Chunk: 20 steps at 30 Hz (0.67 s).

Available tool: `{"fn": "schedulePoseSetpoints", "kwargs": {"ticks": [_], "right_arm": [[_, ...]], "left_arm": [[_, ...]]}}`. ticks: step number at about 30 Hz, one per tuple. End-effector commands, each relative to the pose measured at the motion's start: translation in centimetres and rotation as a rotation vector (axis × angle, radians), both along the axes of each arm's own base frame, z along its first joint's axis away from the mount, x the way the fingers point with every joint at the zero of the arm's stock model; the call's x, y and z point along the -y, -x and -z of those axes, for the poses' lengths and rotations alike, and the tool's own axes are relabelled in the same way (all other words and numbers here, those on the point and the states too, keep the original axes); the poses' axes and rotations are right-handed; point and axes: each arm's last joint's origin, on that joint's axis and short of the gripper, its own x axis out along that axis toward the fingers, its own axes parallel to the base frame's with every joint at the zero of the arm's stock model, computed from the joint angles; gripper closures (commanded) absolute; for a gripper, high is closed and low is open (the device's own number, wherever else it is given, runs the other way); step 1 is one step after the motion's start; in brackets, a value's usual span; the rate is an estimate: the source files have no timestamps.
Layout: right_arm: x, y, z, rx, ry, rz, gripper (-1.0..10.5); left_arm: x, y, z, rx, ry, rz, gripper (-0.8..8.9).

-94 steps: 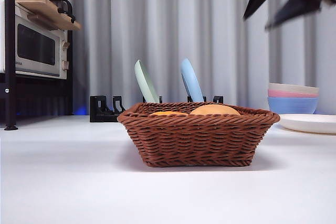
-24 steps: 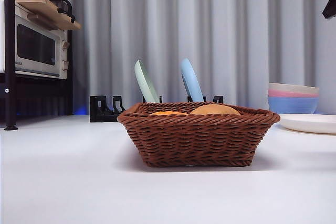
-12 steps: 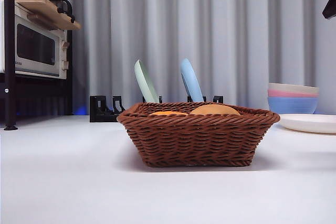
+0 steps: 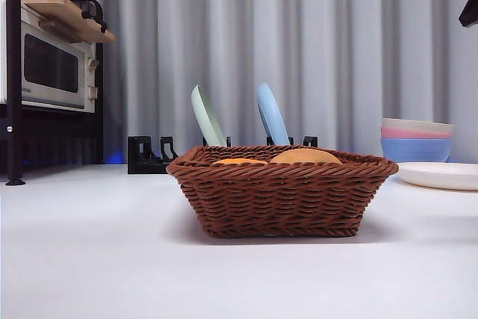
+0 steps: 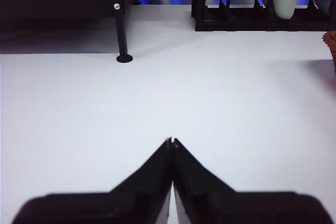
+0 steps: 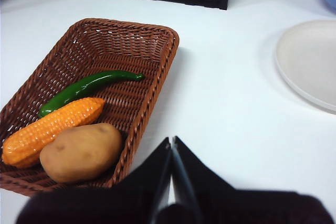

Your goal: Pick up the basket,pick up the corn from the table,pick up the potato from the table,pick up the cucumber from the table,put all items into the basket

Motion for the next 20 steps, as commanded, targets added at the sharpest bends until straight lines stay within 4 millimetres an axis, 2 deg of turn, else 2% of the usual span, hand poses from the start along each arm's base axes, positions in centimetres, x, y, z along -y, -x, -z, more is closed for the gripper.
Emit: {"fn": "schedulePoseSetpoints", "kwargs": {"ticks": [1, 11, 15, 20], "right_arm": [[0.0, 0.0, 0.1, -0.003, -0.006, 0.008, 9.4], [0.0, 0.0, 0.1, 0.003, 0.005, 0.004, 9.4], [0.4, 0.7, -0.4, 0.086, 0.083, -0.019, 9.4], [1.3, 2.2, -0.4, 0.338, 0.051, 0.012, 9.4]], "left_arm": [[0.0, -0.1, 0.5, -0.005, 0.006, -0.006, 8.16], [0.0, -0.1, 0.5, -0.005, 0.006, -0.006, 8.16], [0.0, -0.1, 0.5, -0.005, 0.006, -0.006, 8.16], [0.0, -0.1, 0.5, -0.005, 0.006, -0.006, 8.16]]}}
